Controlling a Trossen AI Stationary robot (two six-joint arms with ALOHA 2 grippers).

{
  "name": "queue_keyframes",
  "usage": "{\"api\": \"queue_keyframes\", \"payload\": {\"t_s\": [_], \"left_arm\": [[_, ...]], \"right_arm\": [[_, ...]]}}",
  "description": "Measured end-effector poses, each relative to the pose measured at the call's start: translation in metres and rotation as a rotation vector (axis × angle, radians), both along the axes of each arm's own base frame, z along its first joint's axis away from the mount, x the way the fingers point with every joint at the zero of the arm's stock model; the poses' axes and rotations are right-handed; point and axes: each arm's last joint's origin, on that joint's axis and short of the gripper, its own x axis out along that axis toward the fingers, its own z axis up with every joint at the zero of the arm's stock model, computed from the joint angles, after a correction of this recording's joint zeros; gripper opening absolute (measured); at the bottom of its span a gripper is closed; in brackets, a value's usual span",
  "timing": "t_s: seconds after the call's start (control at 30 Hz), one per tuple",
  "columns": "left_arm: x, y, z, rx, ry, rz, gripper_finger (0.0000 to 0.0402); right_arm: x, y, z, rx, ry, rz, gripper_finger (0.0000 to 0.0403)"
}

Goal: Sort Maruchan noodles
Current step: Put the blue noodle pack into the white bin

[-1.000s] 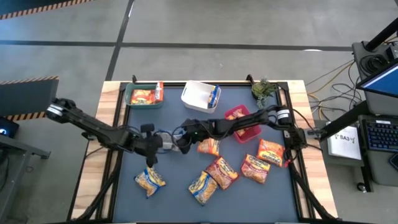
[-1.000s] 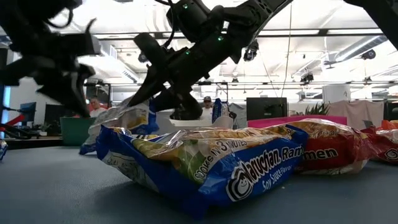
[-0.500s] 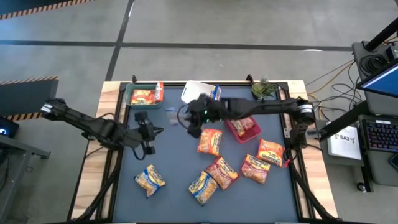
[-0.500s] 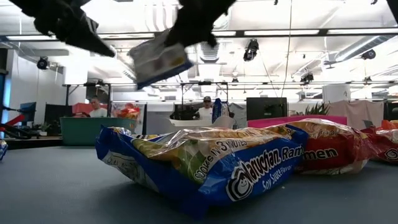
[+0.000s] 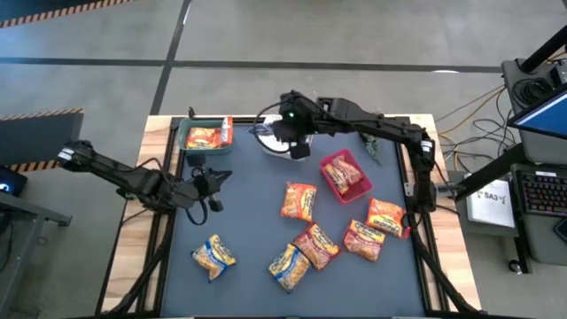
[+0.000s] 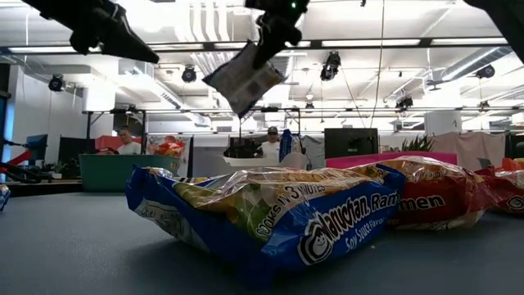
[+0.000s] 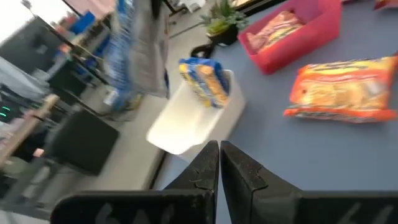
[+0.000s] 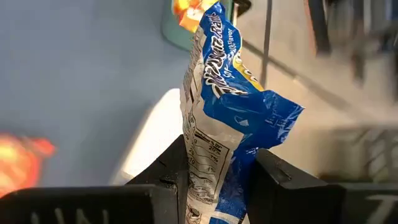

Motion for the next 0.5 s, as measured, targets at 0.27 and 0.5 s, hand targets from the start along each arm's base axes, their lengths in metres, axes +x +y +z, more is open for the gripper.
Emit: {"api": "queue_keyframes", "payload": {"t_s": [0.27, 0.5], "left_arm": [[-0.018, 0.010, 0.017, 0.033, -0.070, 0.000, 0.0000], [-0.032, 0.015, 0.023, 0.009, -0.138, 0.001, 0.0000]], "right_arm": [[0.015, -0.019, -0.030, -0.315, 0.289, 0.382, 0.0096], [0.023, -0.035, -0.057, -0.454, 0.507, 0.487, 0.0097]]}}
